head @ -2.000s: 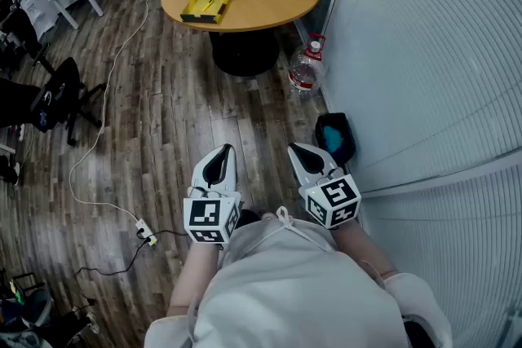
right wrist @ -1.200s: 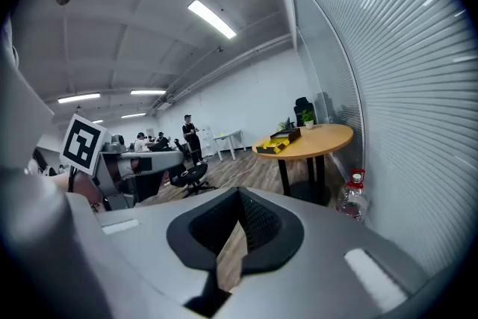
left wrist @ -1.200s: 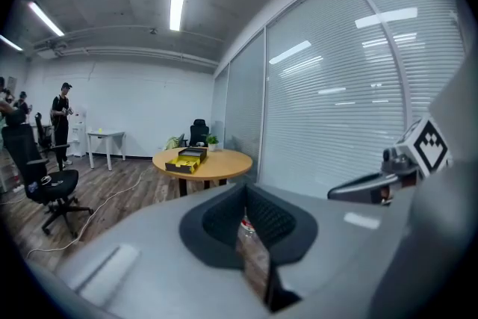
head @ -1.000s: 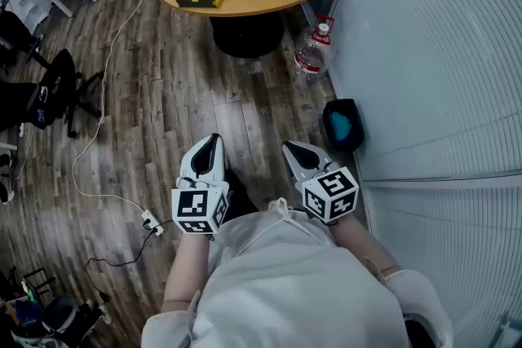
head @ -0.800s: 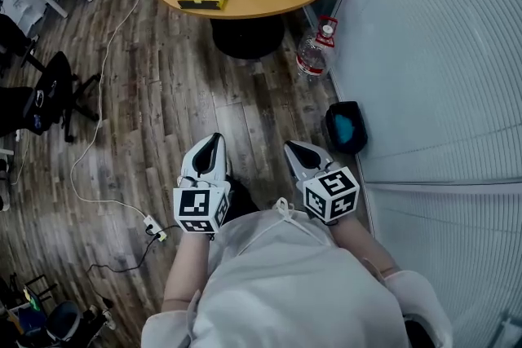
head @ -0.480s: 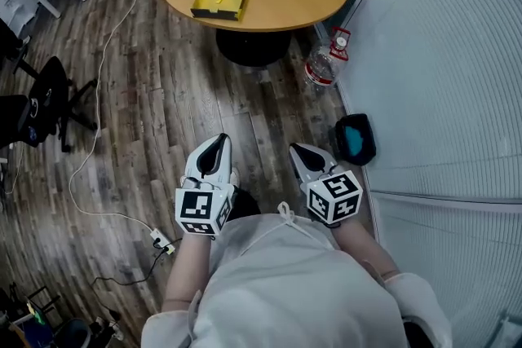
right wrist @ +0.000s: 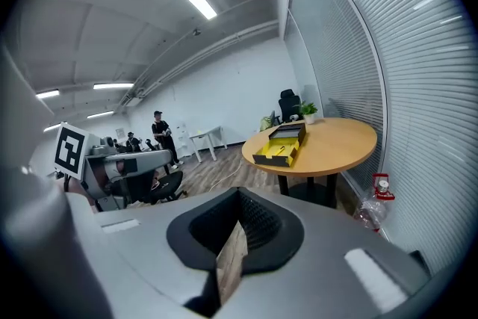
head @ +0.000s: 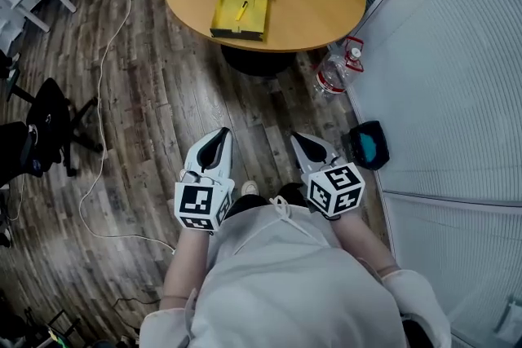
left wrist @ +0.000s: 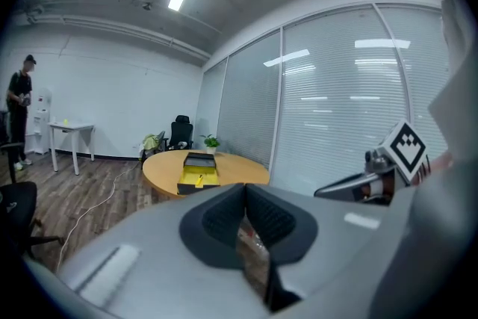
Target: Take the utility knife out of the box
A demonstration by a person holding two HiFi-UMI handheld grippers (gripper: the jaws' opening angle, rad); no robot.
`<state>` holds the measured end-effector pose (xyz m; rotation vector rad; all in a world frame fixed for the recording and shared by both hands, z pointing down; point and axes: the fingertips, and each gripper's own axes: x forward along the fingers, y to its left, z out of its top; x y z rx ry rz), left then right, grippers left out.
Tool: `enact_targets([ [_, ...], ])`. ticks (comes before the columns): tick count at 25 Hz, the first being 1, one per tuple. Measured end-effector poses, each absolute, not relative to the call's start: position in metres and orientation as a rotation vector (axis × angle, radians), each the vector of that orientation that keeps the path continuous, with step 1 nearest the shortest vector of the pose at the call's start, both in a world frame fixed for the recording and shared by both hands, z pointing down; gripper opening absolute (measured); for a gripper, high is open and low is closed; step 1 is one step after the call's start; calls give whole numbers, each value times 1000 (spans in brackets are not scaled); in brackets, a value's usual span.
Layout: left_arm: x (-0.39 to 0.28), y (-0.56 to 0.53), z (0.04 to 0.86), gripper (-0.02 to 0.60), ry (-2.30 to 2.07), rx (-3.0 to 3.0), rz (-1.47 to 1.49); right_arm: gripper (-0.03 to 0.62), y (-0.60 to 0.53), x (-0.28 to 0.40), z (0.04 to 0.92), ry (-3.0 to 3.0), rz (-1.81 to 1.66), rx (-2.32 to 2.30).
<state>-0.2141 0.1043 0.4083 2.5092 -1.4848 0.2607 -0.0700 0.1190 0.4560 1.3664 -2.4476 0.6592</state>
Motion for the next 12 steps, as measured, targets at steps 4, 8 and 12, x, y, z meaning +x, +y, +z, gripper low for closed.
enact_targets([
  [4,-231,82,416,6,-1493,2481,276,0,95,-83,462,-2428,673,1362],
  [8,-241,55,429,6,-1507,2461,309,0,61,-90,470,-2432,678,1360],
  [12,-244,13,436,6,-1542,2451,344,0,12,-92,482,-2455,687,1342],
])
